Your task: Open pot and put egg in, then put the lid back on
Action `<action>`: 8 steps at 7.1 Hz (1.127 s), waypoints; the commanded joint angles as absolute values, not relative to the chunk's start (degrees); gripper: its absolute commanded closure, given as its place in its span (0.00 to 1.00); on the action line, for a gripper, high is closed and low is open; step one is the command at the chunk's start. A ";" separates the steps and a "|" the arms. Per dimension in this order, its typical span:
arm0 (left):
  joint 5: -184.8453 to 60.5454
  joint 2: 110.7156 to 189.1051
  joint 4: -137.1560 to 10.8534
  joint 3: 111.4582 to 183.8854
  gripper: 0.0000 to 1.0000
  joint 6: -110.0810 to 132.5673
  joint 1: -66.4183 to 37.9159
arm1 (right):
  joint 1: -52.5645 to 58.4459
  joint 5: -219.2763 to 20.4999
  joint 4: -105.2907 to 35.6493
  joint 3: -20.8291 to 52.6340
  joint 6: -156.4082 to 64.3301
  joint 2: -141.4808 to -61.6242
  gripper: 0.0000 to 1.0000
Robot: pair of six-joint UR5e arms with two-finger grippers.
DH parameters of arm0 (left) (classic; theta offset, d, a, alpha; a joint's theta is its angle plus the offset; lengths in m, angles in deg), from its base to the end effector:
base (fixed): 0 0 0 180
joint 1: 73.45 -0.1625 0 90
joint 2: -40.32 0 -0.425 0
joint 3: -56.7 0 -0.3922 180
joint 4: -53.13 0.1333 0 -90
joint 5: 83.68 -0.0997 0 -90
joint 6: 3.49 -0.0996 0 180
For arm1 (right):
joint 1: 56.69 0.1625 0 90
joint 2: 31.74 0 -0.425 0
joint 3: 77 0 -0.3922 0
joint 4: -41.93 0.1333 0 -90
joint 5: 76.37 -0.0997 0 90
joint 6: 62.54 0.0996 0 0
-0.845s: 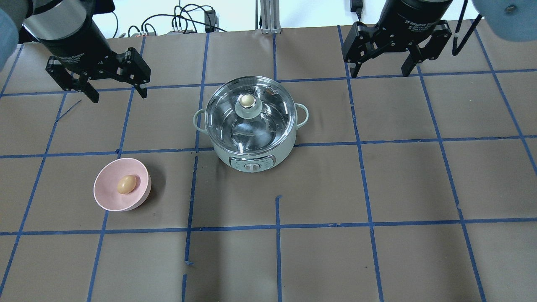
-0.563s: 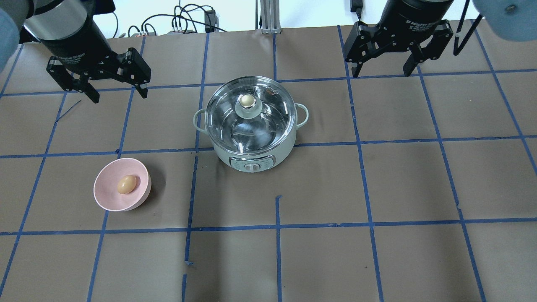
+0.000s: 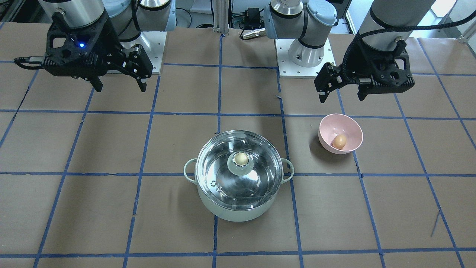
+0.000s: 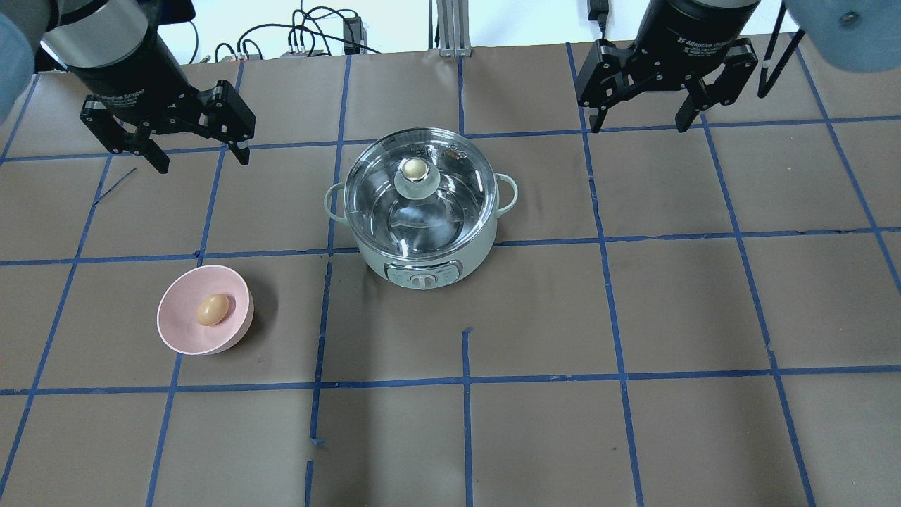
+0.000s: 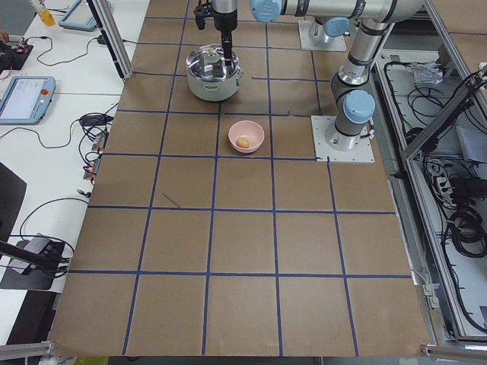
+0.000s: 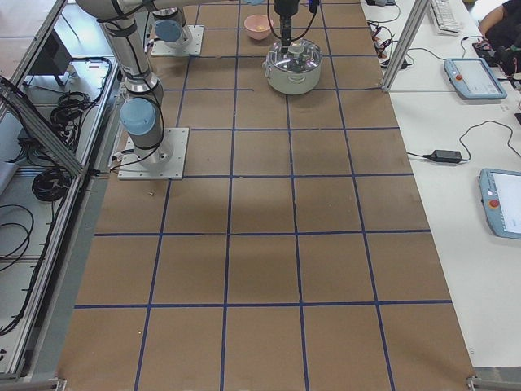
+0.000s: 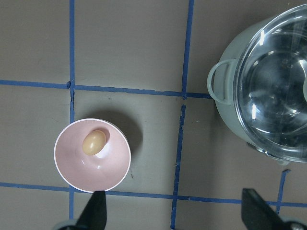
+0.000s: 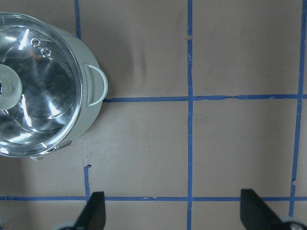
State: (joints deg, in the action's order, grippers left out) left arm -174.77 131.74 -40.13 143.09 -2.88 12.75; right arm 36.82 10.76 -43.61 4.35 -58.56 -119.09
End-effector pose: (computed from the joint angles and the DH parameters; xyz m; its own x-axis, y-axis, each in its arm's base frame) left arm -0.0980 -0.5079 0.5009 -0.9969 -0.0765 -0.0192 -0.0769 0.9969 0.0185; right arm 0.1694 -0.5026 0.5313 -0.9986 0.0069 -0.0518 0.0081 0.9997 -0.0233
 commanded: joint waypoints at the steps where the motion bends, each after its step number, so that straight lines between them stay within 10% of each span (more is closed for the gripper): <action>1: -174.91 132.77 -37.51 143.19 0.00 -3.14 12.86 | 36.83 10.73 -43.33 4.29 -58.85 -119.20 0.00; 8: -175.09 131.81 -37.66 144.15 0.00 -3.66 13.21 | 35.42 11.00 -43.24 5.17 -61.22 -119.28 0.00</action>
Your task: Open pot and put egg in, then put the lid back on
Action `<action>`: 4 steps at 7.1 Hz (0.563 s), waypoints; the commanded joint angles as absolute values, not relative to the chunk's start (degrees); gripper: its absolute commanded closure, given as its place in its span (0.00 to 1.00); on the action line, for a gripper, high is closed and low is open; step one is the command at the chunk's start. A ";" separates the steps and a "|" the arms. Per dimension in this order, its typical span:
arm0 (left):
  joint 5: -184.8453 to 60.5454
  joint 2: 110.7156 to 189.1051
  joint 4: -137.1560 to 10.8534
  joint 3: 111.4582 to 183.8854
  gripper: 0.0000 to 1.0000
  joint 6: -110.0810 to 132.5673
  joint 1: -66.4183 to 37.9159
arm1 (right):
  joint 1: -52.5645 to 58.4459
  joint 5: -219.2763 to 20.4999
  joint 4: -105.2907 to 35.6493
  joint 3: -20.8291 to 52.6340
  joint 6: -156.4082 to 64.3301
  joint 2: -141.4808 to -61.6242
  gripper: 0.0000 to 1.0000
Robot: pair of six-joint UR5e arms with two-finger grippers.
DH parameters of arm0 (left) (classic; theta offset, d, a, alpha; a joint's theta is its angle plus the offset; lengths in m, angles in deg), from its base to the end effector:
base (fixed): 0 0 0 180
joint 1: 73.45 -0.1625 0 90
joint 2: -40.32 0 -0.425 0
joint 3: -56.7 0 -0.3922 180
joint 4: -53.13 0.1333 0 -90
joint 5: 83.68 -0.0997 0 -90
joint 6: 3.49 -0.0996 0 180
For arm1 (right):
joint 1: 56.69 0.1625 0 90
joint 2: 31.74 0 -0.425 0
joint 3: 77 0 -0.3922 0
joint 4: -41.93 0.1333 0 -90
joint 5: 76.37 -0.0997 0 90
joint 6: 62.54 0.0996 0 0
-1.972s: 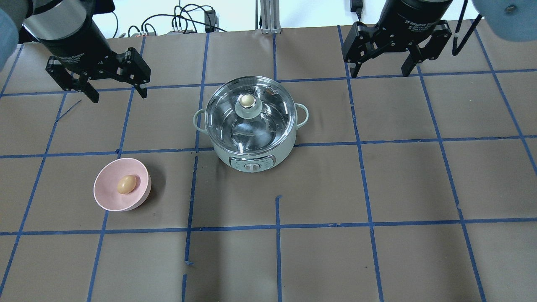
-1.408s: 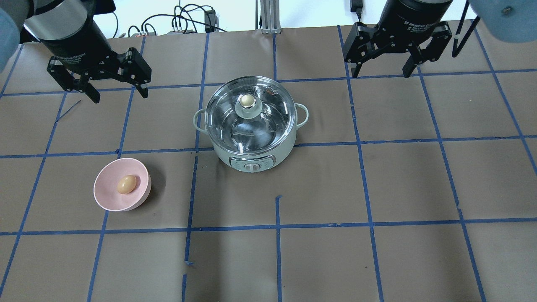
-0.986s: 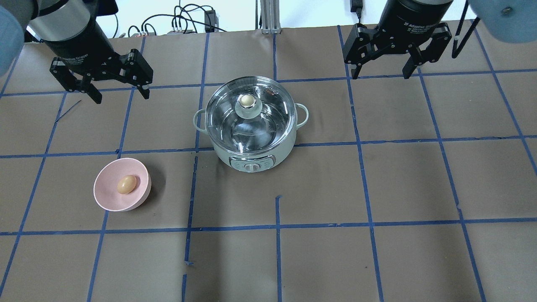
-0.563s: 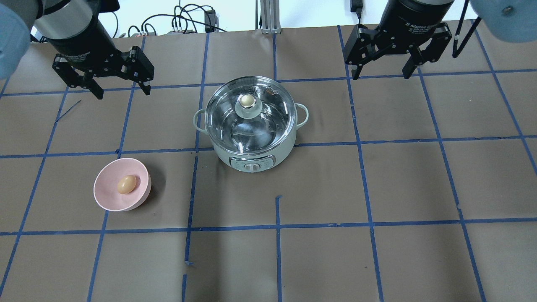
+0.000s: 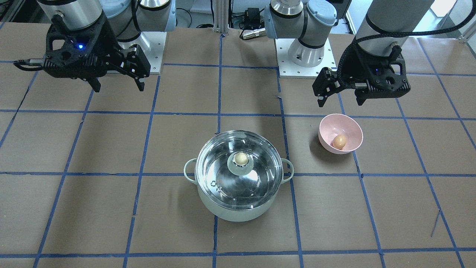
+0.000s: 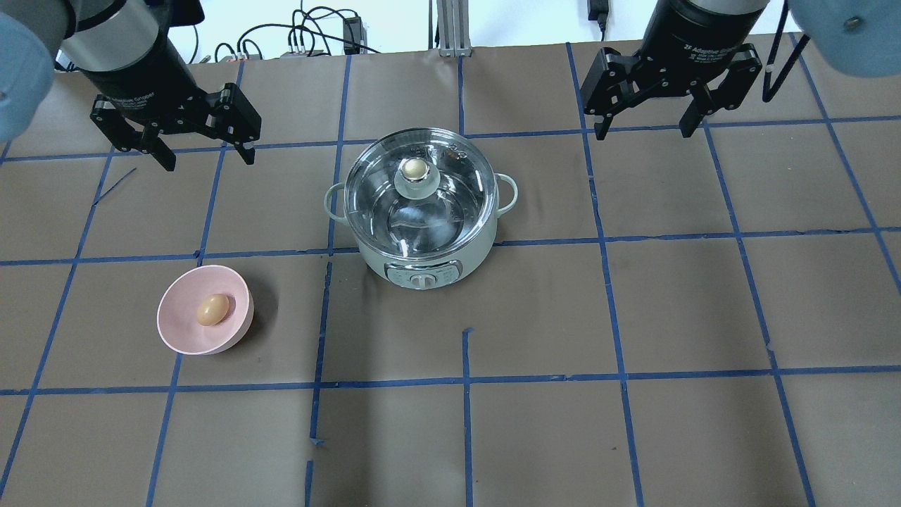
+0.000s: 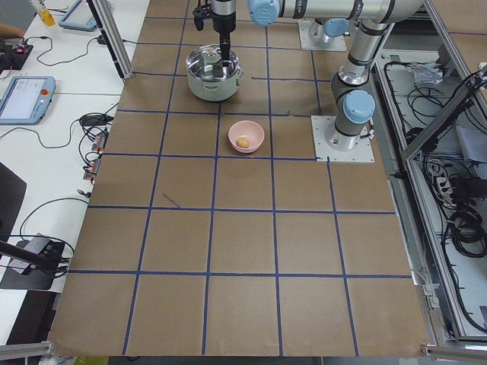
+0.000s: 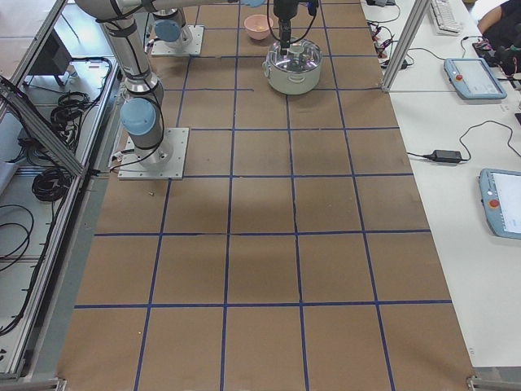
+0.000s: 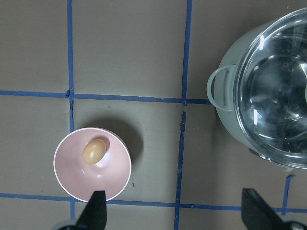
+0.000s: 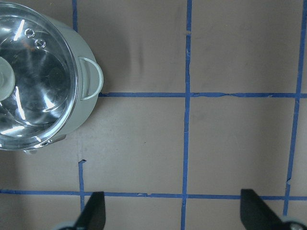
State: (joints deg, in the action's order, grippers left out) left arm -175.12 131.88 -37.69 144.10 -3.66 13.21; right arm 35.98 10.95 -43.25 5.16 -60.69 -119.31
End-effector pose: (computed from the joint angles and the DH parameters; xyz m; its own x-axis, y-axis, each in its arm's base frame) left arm -0.1012 -0.5106 0.4953 -0.9981 -0.0554 -0.0251 -0.0553 0.9985 -0.0038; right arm 0.1615 -0.5022 0.5256 -0.9988 -0.0147 -0.0471 -0.0143 0.9999 -0.0088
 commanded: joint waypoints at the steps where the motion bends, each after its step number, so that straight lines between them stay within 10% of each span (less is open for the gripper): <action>1: -175.00 131.46 -37.58 144.15 0.00 -3.66 13.21 | 35.42 10.91 -43.33 5.17 -64.18 -119.37 0.00; 4: -174.91 130.76 -37.05 142.59 0.00 -4.01 12.69 | 35.51 11.00 -42.98 5.26 -64.91 -119.90 0.00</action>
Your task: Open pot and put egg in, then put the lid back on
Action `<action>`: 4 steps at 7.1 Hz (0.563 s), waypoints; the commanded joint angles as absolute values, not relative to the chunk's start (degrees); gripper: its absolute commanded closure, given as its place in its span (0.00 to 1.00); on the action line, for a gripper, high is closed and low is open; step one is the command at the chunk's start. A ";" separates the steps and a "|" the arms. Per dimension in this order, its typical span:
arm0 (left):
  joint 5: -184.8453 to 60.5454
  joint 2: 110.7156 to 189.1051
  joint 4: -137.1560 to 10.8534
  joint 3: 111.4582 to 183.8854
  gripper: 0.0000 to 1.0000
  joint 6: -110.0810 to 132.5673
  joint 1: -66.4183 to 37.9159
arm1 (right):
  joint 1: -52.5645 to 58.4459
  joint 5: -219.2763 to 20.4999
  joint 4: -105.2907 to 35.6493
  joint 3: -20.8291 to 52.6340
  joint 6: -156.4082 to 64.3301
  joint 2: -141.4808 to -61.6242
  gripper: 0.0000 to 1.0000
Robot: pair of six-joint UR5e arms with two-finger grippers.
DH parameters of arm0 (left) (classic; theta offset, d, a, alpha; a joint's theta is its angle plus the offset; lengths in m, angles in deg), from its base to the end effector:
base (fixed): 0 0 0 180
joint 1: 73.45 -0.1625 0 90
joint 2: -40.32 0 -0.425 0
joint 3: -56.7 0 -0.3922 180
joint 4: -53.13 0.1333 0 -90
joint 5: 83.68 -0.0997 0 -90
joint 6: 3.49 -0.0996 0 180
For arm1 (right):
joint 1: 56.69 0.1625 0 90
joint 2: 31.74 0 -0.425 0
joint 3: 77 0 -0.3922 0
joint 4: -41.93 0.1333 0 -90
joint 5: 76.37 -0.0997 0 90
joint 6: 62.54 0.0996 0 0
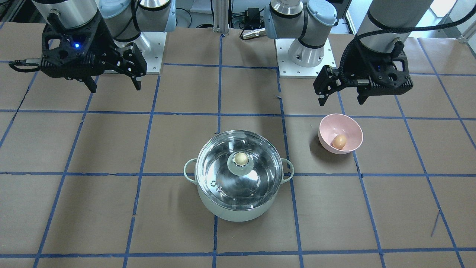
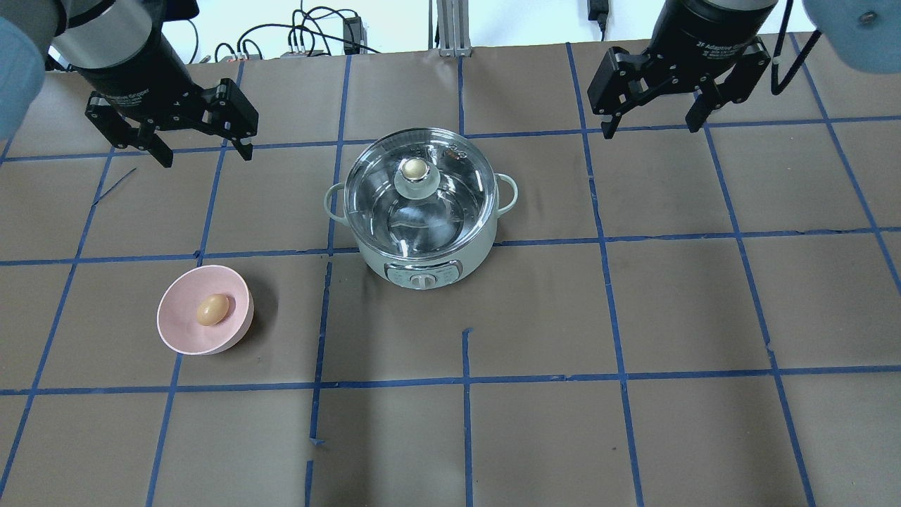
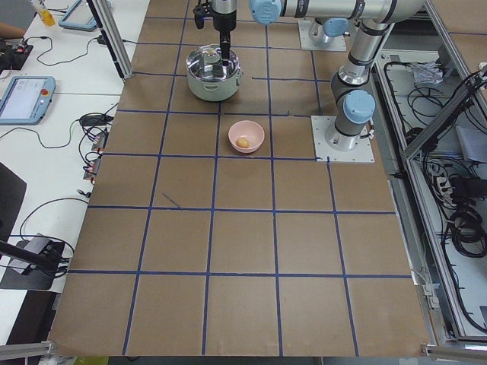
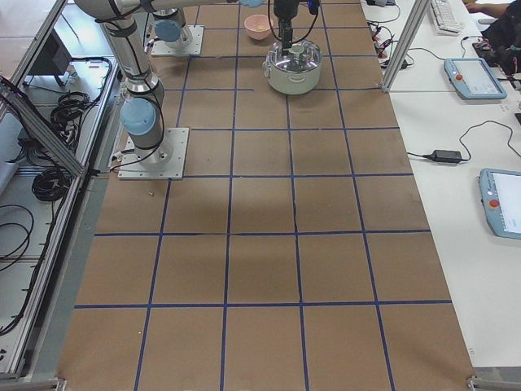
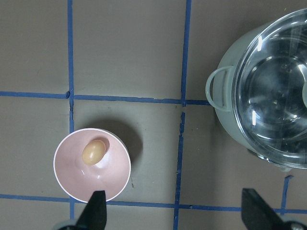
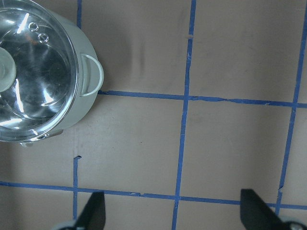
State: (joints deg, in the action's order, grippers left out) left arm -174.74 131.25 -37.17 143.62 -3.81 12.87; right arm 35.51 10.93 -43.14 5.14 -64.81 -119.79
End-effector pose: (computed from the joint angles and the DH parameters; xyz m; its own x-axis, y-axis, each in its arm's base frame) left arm -0.0990 -0.5091 0.5058 -0.9981 -0.0592 -0.0187 -0.0586 0.9978 -0.0322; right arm 0.1573 -0.5003 0.5299 -0.9958 -0.0787 -0.0464 -0.0779 0.9968 -0.0190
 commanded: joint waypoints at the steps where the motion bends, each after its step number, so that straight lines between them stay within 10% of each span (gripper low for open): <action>1: -175.09 130.93 -37.13 144.14 0.00 -4.01 12.69 | 36.29 10.82 -42.63 5.43 -64.22 -119.99 0.00; 4: -174.56 132.42 -35.74 143.71 0.00 -3.58 13.04 | 36.65 10.21 -42.62 6.31 -64.56 -120.60 0.00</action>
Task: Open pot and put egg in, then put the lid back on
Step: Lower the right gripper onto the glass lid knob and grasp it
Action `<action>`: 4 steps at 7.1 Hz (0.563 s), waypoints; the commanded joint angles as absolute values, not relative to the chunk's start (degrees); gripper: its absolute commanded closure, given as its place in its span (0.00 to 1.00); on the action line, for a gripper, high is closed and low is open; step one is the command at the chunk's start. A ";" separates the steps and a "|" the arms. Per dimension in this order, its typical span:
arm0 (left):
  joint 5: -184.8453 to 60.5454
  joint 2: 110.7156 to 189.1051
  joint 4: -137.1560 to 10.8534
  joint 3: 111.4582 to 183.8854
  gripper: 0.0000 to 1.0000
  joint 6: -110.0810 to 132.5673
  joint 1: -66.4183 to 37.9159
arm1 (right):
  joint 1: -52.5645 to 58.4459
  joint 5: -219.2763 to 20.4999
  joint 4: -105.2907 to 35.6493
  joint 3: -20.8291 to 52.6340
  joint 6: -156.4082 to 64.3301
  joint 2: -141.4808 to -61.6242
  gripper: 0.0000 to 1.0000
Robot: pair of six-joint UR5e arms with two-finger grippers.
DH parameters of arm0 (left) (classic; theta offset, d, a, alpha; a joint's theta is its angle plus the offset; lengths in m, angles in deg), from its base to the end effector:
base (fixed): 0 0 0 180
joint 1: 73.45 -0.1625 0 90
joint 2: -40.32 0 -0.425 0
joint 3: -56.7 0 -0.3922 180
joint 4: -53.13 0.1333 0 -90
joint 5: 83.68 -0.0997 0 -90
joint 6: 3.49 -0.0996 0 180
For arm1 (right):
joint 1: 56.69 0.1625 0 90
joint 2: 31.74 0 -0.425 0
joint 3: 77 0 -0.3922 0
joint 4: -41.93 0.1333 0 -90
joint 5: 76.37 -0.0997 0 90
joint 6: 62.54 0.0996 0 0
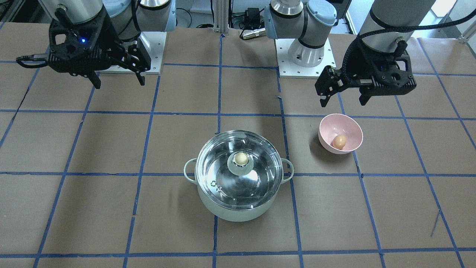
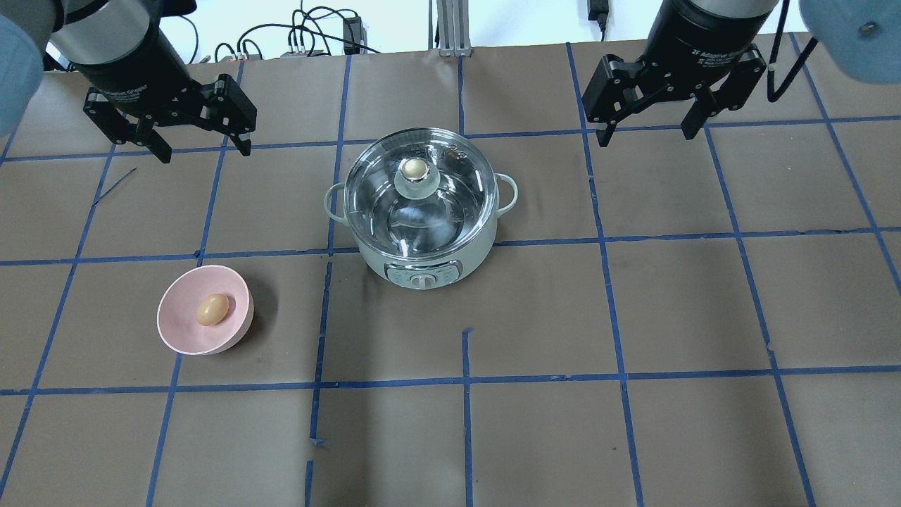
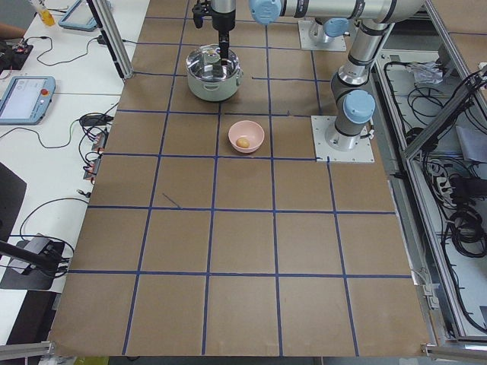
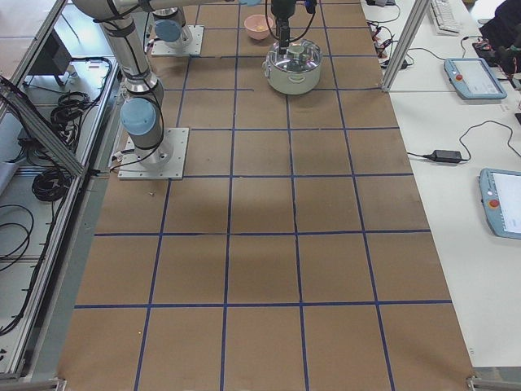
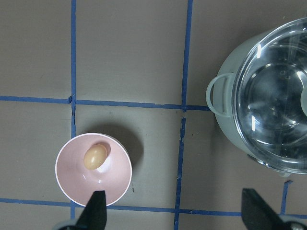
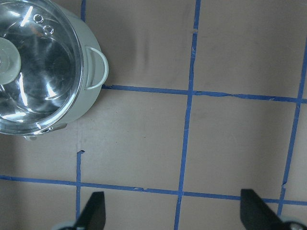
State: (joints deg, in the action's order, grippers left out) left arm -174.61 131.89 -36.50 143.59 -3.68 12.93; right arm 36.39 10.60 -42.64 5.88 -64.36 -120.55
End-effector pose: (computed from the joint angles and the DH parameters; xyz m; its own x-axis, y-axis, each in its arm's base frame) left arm -0.0994 -0.5140 0.5017 -0.9980 -0.0604 -0.0163 -0.0598 0.9977 -0.0333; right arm 0.1652 -0.4913 0.5293 -0.9949 -0.0858 -0.0526 -0.0854 0.9963 -0.0104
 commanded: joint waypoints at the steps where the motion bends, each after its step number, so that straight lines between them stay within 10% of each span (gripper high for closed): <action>1: -175.00 132.60 -31.99 143.80 0.00 -4.27 13.04 | 37.26 9.95 -42.89 5.97 -65.17 -120.17 0.00; 4: -175.00 132.07 -31.60 143.45 0.00 -4.62 13.04 | 45.15 8.10 -52.97 1.95 -65.09 -108.52 0.01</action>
